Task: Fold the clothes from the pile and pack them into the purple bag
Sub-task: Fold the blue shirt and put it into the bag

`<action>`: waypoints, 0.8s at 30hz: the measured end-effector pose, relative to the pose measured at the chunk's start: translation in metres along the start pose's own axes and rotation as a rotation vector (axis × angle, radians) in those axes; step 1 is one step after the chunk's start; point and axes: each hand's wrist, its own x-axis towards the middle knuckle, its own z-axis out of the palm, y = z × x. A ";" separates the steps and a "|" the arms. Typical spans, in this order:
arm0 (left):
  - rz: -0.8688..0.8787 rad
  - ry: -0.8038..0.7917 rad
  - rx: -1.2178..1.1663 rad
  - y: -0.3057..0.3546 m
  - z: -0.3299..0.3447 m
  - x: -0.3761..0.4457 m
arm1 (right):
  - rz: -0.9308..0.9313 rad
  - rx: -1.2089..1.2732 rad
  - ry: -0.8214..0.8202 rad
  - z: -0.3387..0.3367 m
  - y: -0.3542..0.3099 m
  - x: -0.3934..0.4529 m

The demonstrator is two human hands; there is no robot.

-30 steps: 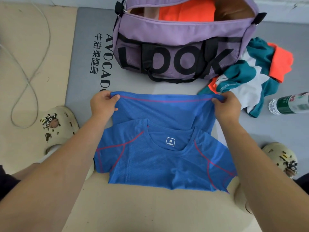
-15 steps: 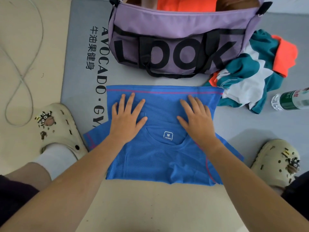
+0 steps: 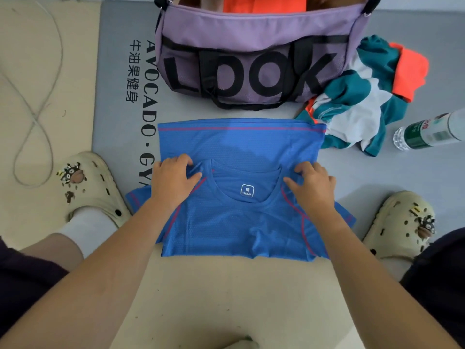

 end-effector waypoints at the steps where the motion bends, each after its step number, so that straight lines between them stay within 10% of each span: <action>1: -0.028 -0.014 -0.008 -0.002 -0.001 -0.001 | 0.025 -0.003 -0.025 0.001 0.002 -0.003; 6: -0.061 -0.092 -0.191 -0.009 -0.009 -0.006 | 0.086 0.002 -0.185 -0.008 0.005 -0.001; 12: -0.263 -0.228 -0.672 -0.024 -0.031 0.004 | 0.090 0.698 -0.176 -0.042 0.010 0.012; 18: -0.199 -0.277 -0.361 -0.025 -0.029 0.019 | 0.035 0.207 -0.307 -0.038 0.012 0.045; 24: -0.138 0.045 -0.421 -0.027 -0.039 0.046 | -0.074 0.308 -0.021 -0.044 0.001 0.078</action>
